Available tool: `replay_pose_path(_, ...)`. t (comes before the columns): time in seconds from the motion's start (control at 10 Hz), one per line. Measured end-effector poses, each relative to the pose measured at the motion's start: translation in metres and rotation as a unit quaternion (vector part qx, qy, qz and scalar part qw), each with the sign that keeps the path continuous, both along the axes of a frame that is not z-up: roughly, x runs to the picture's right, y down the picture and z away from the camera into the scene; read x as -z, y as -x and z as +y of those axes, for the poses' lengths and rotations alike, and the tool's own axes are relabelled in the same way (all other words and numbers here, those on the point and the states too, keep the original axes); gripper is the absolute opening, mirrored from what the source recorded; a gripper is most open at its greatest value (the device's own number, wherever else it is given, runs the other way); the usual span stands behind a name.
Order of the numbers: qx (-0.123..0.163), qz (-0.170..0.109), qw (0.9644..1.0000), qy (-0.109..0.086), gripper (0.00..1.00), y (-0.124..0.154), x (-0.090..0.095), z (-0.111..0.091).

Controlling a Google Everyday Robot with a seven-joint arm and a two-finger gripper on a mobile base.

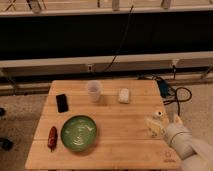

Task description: Stand the bottle upright

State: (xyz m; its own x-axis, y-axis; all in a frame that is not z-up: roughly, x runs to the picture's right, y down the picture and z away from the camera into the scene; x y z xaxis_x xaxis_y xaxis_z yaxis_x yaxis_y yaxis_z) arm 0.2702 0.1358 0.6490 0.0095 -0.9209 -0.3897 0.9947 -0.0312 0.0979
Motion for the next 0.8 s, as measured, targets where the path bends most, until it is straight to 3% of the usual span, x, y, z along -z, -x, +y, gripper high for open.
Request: replay_pose_path(0.8,0.0,0.016,0.9998,-0.009,0.8,-0.0087,0.0082,-0.0101)
